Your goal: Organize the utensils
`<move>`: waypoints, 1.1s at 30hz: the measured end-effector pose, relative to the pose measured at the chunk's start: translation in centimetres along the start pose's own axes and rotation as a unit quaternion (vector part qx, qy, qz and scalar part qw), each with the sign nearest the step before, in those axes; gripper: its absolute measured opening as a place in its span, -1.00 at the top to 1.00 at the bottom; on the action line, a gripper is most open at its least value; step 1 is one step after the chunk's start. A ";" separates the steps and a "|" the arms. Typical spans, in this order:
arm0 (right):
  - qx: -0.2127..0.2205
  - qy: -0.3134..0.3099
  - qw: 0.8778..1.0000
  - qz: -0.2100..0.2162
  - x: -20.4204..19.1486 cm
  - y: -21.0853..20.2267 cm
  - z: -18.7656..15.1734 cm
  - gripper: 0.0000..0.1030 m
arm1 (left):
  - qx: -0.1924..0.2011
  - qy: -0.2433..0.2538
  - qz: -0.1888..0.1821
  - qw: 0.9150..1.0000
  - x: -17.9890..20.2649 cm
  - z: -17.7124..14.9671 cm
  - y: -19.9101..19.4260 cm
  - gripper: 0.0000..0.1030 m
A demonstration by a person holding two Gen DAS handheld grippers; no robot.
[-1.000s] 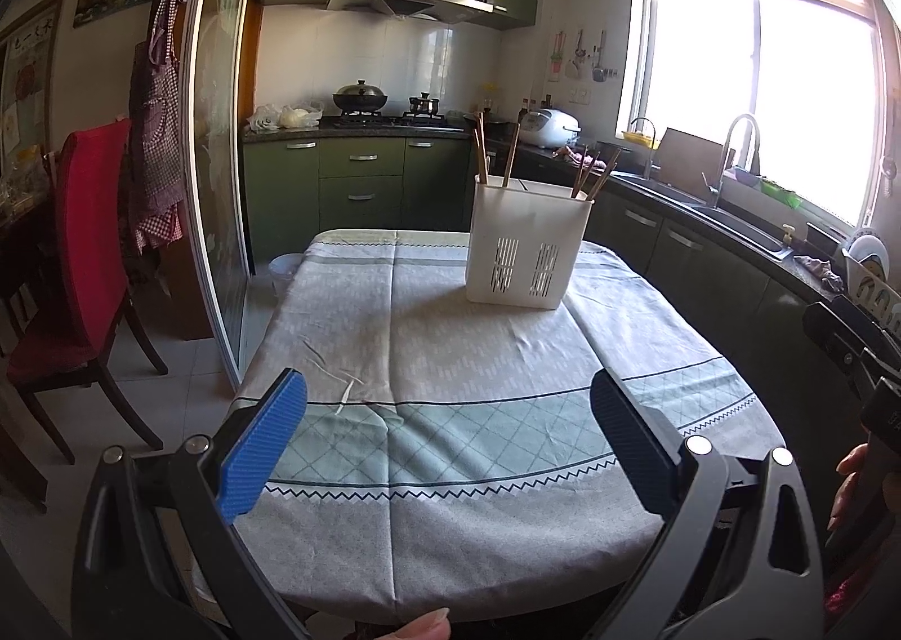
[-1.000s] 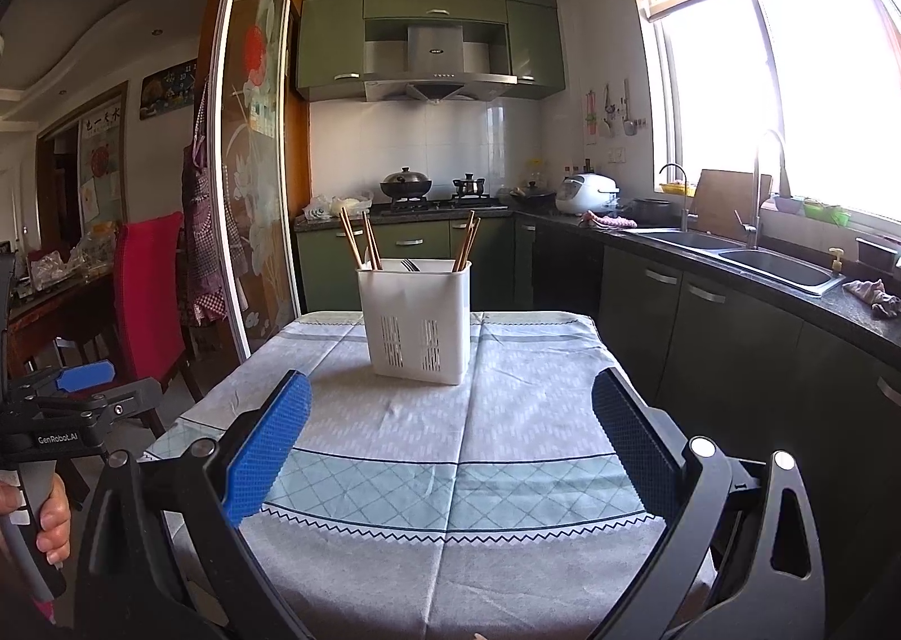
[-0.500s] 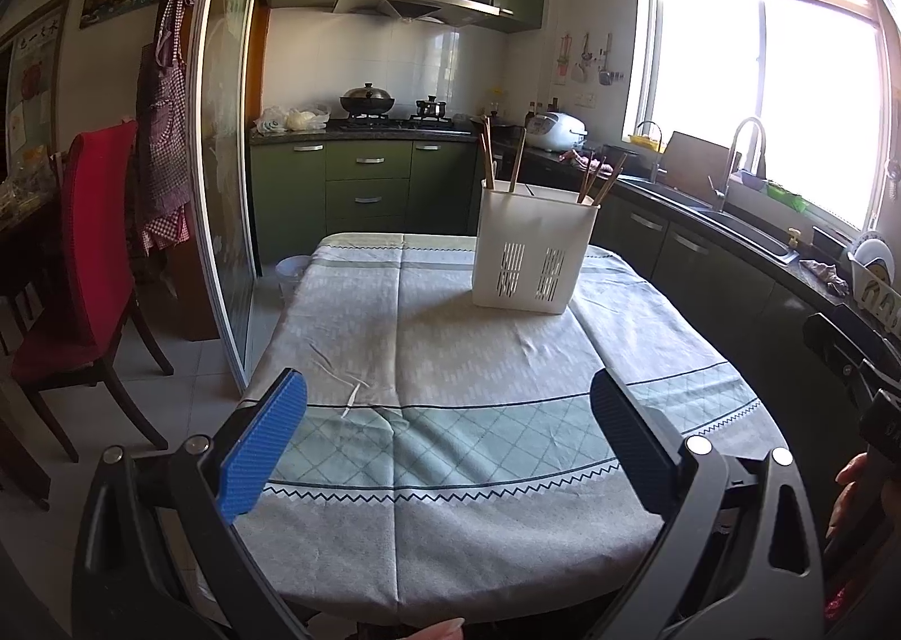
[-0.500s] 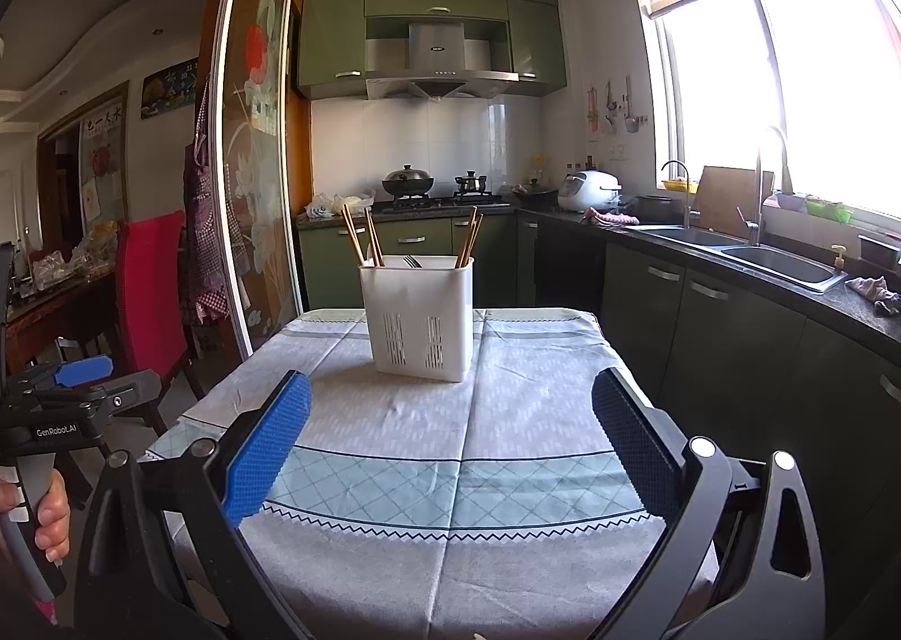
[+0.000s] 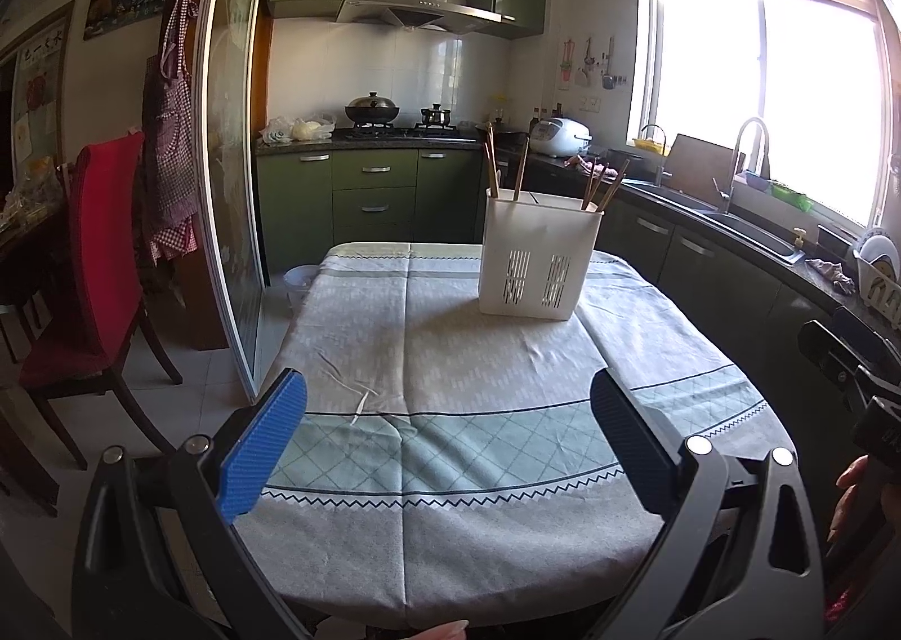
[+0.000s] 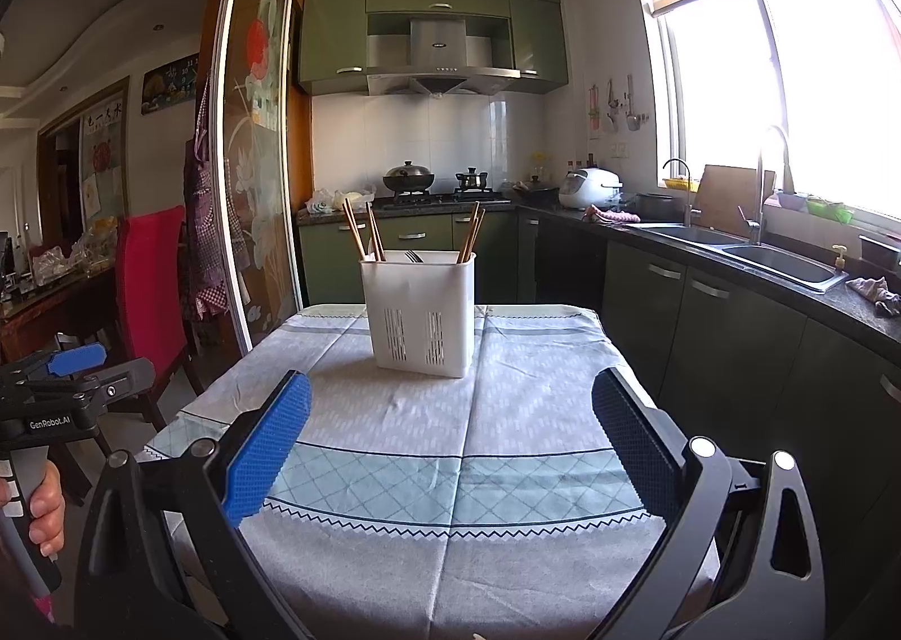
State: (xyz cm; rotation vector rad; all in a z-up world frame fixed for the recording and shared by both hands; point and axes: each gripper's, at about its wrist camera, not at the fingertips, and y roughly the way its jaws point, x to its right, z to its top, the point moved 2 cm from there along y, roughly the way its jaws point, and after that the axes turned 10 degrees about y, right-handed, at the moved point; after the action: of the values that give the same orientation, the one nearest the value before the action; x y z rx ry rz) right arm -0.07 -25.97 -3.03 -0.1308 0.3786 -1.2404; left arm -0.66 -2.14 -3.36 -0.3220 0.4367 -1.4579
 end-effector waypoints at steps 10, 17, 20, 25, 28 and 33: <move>-0.002 -0.001 1.000 0.000 0.0 0.1 -0.1 -0.91 | -0.007 -0.010 -0.012 1.000 -0.3 0.0 0.2 -0.87; -0.004 -0.003 1.000 0.000 -0.1 0.2 -0.1 -0.91 | -0.011 -0.008 -0.013 1.000 -0.2 -0.1 0.3 -0.87; -0.005 -0.003 1.000 0.000 0.0 0.3 0.0 -0.91 | -0.015 -0.007 -0.020 1.000 -0.2 -0.1 0.5 -0.87; -0.005 -0.004 1.000 0.000 -0.1 0.3 -0.2 -0.91 | -0.022 -0.007 -0.022 0.999 -0.1 -0.2 0.8 -0.87; -0.006 -0.004 1.000 0.000 -0.1 0.4 -0.2 -0.91 | -0.026 -0.004 -0.018 0.999 -0.1 -0.2 1.1 -0.87; -0.007 -0.004 1.000 0.001 -0.1 0.5 -0.3 -0.91 | -0.021 0.002 -0.010 1.000 0.0 -0.2 1.2 -0.87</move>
State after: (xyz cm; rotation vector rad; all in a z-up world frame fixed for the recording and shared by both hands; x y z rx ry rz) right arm 0.22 -25.73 -3.39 -0.1478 0.3810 -1.2342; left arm 0.28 -2.01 -4.13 -0.3578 0.4677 -1.4711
